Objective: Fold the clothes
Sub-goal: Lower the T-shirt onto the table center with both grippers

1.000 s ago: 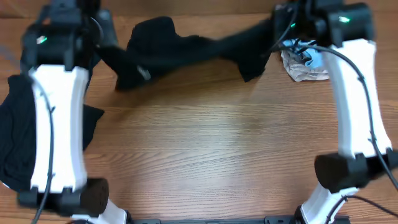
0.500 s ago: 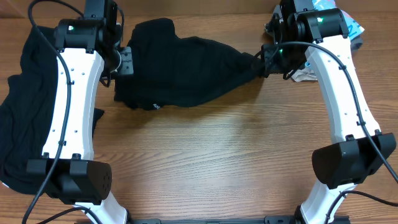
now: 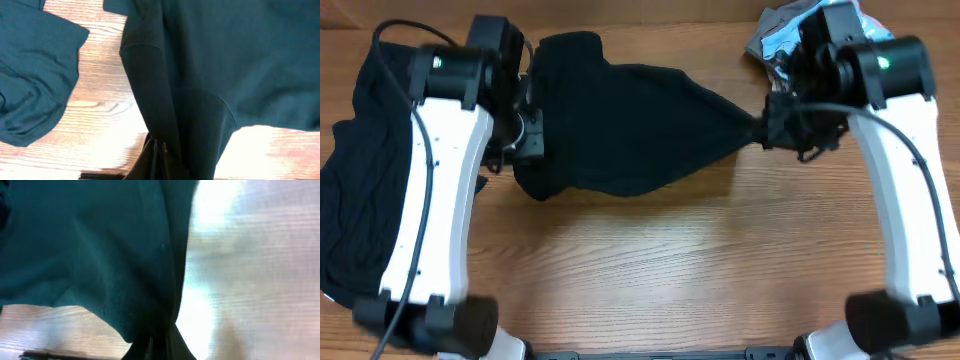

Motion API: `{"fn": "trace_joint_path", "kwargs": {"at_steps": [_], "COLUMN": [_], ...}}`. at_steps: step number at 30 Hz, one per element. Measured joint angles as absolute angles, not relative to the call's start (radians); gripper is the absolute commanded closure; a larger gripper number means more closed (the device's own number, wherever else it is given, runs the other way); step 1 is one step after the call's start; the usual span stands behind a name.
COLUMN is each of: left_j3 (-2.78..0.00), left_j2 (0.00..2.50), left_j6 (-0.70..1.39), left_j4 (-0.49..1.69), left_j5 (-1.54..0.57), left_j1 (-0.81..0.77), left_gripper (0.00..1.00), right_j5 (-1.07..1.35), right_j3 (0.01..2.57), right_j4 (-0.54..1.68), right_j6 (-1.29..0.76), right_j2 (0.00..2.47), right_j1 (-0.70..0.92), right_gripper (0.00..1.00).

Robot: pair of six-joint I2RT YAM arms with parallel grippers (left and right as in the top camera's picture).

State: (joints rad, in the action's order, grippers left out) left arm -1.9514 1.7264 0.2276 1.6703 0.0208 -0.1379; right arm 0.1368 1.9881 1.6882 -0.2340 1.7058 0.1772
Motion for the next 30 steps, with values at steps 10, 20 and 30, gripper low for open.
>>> {"fn": "trace_joint_path", "kwargs": {"at_steps": [10,20,30], "left_j3": [-1.530,-1.255,-1.249], "left_j2": [1.460,1.429,1.418], "left_j6": [0.325,0.428,0.463], "left_j4": [1.539,1.458,1.231], "left_j5": [0.040,0.084,0.144], "left_j1": [-0.162,-0.162,-0.162], "left_gripper": [0.95,0.96,0.96], "right_j5": [0.163,0.227,0.236], "right_j3": [1.420,1.080,1.040], "right_j4": [1.549,1.449,1.230], "right_j6": [-0.326,-0.393,-0.418], "right_j2": [1.400,1.344,1.340], "right_j1": [0.177,0.178,0.177], "right_gripper": [0.91,0.85,0.96]}}
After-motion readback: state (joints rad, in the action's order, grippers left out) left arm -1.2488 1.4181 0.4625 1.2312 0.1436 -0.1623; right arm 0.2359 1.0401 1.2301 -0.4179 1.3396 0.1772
